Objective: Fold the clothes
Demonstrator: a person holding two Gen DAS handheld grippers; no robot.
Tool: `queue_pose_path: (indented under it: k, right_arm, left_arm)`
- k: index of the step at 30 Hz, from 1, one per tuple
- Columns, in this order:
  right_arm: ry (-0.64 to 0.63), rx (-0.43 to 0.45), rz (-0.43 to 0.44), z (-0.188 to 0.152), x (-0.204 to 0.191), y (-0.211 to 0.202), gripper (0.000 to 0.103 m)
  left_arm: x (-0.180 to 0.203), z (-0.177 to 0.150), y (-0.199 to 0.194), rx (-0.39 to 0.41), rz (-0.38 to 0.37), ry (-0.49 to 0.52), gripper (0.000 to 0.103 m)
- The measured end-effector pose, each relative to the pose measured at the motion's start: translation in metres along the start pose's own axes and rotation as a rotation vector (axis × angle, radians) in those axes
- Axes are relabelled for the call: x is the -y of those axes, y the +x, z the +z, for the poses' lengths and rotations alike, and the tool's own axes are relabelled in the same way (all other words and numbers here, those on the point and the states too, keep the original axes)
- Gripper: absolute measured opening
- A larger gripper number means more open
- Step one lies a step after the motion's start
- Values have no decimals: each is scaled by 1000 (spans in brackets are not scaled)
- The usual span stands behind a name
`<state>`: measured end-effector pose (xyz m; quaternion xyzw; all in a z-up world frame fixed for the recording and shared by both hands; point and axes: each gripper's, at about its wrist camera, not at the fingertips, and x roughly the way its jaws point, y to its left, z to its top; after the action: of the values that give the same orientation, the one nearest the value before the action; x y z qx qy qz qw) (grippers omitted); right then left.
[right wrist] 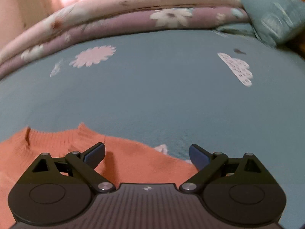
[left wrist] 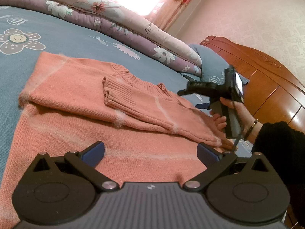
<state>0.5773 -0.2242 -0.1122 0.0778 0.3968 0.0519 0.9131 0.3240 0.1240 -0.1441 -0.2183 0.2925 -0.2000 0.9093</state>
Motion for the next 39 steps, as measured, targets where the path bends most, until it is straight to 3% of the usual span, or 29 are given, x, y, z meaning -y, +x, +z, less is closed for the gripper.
queue_pose_path:
  k: [3,7,9,14,19,26,31,34,39]
  right_arm:
    - [61,21,81,-1,9,-19,97]
    - [100,-28,151,-13,17,-28,98]
    - [101,-62,126,-15,21,-24,98]
    - [68,-38,-88,-13,24,-40,97]
    - [111,-16,45,-30,22,-103,98]
    - [114,-73,160,-103,11,-196,101]
    - [142,-177,157,-185,9,-234,101]
    - [194,-207,165,-230,9,-249,101]
    - [244,-191,155,-265,4,-271,101]
  left_arm:
    - [0,0,0,0,0,0,102]
    - [1,0,0,0,1,0,102]
    - [1,0,0,0,2,1,102]
    - [1,0,1,0,4,2,102]
    - [6,0,0,-5,20,14,102]
    - [27,-2,-1,-67,96,67,102]
    - [43,-6,-2,-117,172,138,102]
    - [45,-12,-11,-124,175,151,102]
    - [43,-23,-35,-145,160,160,102]
